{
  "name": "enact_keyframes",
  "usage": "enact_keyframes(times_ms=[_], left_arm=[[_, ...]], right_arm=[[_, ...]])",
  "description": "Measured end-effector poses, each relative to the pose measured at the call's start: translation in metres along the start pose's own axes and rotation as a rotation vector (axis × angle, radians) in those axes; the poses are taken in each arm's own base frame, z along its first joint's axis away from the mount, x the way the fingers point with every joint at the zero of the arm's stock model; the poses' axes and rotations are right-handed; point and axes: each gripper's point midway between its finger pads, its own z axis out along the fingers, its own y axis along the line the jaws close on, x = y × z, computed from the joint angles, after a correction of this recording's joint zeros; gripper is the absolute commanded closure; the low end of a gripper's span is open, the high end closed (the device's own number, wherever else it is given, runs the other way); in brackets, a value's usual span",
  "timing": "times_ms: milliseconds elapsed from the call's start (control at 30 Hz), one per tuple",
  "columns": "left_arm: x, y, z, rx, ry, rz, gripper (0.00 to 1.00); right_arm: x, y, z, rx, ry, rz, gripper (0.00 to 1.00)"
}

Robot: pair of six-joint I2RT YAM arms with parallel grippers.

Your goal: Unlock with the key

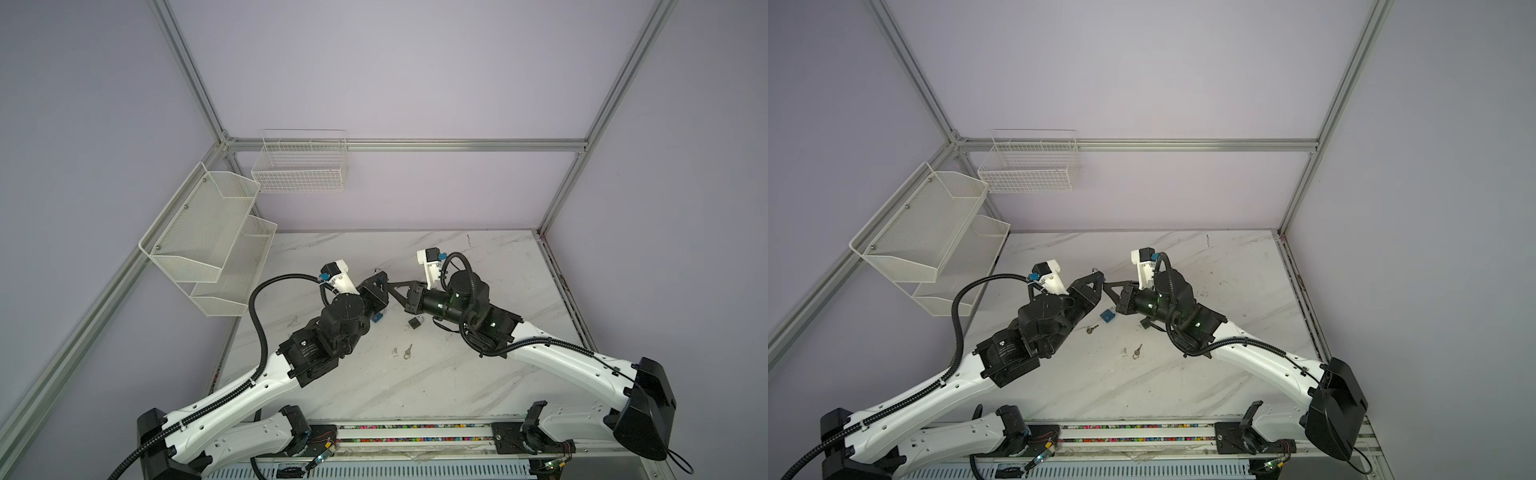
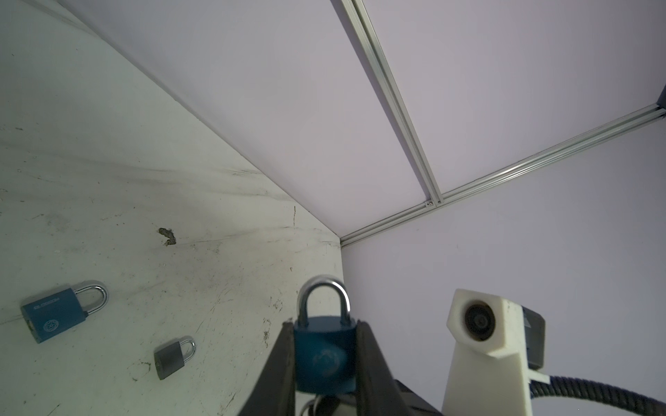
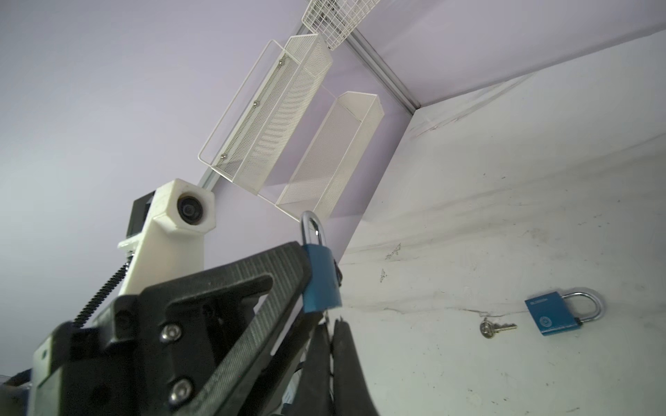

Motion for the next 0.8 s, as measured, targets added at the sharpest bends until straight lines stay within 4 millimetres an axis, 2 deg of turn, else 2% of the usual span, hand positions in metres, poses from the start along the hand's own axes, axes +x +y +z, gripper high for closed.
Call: enact_keyframes(times_ms=[300,800], left_arm=[[-0.008,-0.014,-0.019,0.076,-0.003,-0.020,1.00],[-0.005,-0.006,-0.016,0.080,0.014,-0.019,1.00]], right_arm=[[-0.001,0.026,-0.007,-0.132,0.018,0.125,1.00],[0.007,0.012,-0.006,-0.109,0.026,0.134,1.00]])
